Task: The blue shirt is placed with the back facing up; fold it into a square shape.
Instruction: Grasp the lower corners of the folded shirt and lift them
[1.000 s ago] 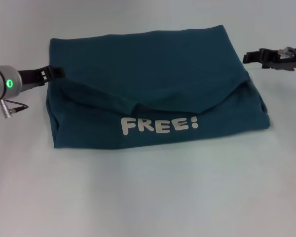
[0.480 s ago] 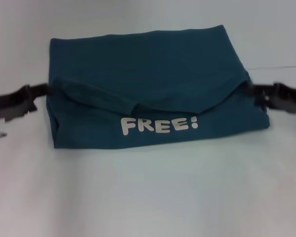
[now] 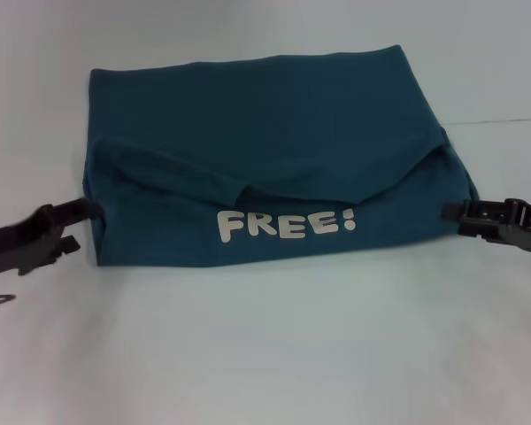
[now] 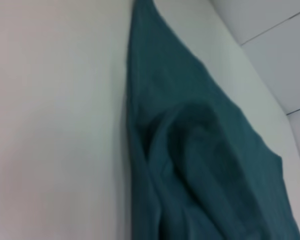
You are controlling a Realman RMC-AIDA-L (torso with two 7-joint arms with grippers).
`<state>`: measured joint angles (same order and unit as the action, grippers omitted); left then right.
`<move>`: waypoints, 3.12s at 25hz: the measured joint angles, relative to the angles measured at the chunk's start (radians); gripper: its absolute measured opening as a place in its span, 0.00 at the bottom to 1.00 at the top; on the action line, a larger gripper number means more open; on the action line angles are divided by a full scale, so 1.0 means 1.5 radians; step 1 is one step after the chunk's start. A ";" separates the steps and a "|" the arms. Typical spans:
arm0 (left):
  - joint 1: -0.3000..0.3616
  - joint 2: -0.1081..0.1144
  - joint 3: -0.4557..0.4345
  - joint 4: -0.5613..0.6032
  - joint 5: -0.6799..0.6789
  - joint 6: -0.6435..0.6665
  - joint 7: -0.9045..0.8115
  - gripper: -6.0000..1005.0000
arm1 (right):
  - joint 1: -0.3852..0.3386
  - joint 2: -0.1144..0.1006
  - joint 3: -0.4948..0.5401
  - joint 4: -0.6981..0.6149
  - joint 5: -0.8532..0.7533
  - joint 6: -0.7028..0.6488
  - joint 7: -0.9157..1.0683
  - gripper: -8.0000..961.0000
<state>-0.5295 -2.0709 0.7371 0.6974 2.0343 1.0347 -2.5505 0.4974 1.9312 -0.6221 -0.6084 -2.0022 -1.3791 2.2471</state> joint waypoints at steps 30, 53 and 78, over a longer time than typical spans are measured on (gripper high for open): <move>-0.050 -0.010 0.017 -0.095 -0.003 -0.073 0.104 0.72 | -0.005 0.005 0.026 0.000 0.001 -0.009 -0.002 0.66; -0.063 -0.001 0.031 -0.089 0.030 -0.061 0.105 0.07 | 0.010 -0.012 0.017 -0.004 -0.028 -0.004 0.006 0.64; -0.072 0.011 0.018 -0.081 0.039 -0.040 0.082 0.05 | 0.151 -0.011 -0.008 -0.002 -0.318 0.220 0.130 0.63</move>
<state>-0.6376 -2.0546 0.7639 0.5753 2.0934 0.9747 -2.4276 0.7234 1.9153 -0.6338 -0.6118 -2.4785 -1.0484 2.4426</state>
